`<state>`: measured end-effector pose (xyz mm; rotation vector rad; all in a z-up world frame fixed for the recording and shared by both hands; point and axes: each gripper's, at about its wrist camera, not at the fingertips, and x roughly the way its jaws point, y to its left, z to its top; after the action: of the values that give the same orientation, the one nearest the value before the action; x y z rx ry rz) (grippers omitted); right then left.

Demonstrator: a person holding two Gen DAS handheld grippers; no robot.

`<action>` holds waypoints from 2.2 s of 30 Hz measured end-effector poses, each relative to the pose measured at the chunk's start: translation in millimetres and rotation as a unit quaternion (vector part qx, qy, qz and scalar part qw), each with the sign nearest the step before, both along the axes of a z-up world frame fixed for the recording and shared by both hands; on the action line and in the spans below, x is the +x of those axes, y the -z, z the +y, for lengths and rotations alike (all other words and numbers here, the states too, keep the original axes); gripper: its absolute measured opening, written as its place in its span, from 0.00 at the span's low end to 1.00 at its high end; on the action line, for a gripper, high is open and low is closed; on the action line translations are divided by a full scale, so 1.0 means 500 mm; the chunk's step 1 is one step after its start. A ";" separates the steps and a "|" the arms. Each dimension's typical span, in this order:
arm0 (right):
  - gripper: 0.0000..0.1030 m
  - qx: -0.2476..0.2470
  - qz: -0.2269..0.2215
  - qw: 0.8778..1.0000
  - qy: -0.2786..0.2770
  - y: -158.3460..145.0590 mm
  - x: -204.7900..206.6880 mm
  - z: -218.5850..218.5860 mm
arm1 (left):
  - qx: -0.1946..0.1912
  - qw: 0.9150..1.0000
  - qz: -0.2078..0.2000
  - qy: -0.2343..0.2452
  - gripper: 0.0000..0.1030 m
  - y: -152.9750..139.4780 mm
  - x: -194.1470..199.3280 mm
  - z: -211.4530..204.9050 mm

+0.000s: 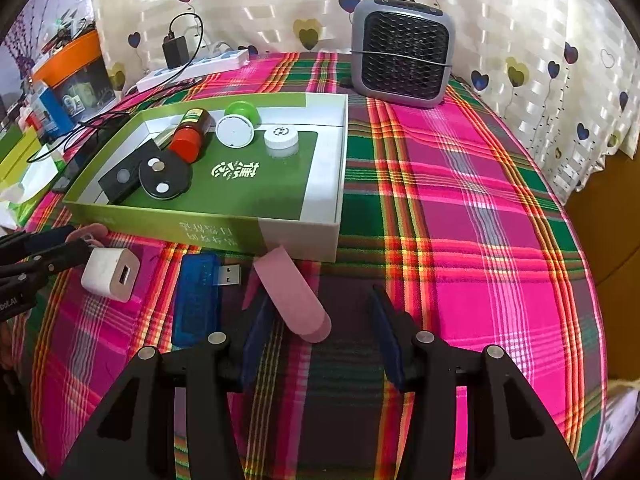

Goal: Organize rigid objects
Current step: 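Move the left tool toward the white charger while the right tool approaches the pink stick, then lower the left tool around the pink earhook while the right tool lowers onto the pink stick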

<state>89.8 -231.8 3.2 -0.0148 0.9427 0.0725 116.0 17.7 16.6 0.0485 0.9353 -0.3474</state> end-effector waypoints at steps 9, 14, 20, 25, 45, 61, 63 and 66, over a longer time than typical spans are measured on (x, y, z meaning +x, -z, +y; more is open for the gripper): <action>0.48 0.001 -0.002 1.000 -0.002 0.000 0.001 0.001 | 0.018 1.000 -0.002 0.004 0.42 0.004 0.002 -0.002; 0.48 0.001 -0.002 1.000 -0.003 0.000 0.001 0.001 | 0.031 0.999 -0.019 0.018 0.42 -0.003 -0.006 -0.003; 0.48 0.000 -0.003 1.000 -0.002 -0.001 0.001 0.002 | -0.007 0.999 -0.030 0.024 0.42 -0.019 0.001 0.012; 0.48 0.000 -0.004 1.000 -0.002 -0.001 0.000 0.004 | -0.010 0.999 -0.036 0.031 0.43 -0.019 0.017 0.011; 0.48 0.001 -0.004 1.000 -0.002 0.000 -0.001 0.002 | 0.007 0.996 -0.018 0.082 0.43 -0.003 0.013 -0.024; 0.48 0.000 -0.005 1.000 -0.002 -0.001 0.000 0.003 | -0.003 0.992 -0.014 0.127 0.42 -0.002 -0.015 -0.080; 0.48 0.001 -0.005 1.000 -0.002 0.000 -0.001 0.002 | 0.000 0.992 -0.016 0.127 0.42 -0.003 -0.018 -0.085; 0.48 0.001 -0.005 1.000 -0.003 0.000 -0.001 0.002 | 0.001 0.994 -0.013 0.109 0.42 -0.003 -0.010 -0.075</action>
<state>89.4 -230.8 3.2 -0.0165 0.9323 0.0782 111.2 -19.6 18.1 0.1575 0.9062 -0.5461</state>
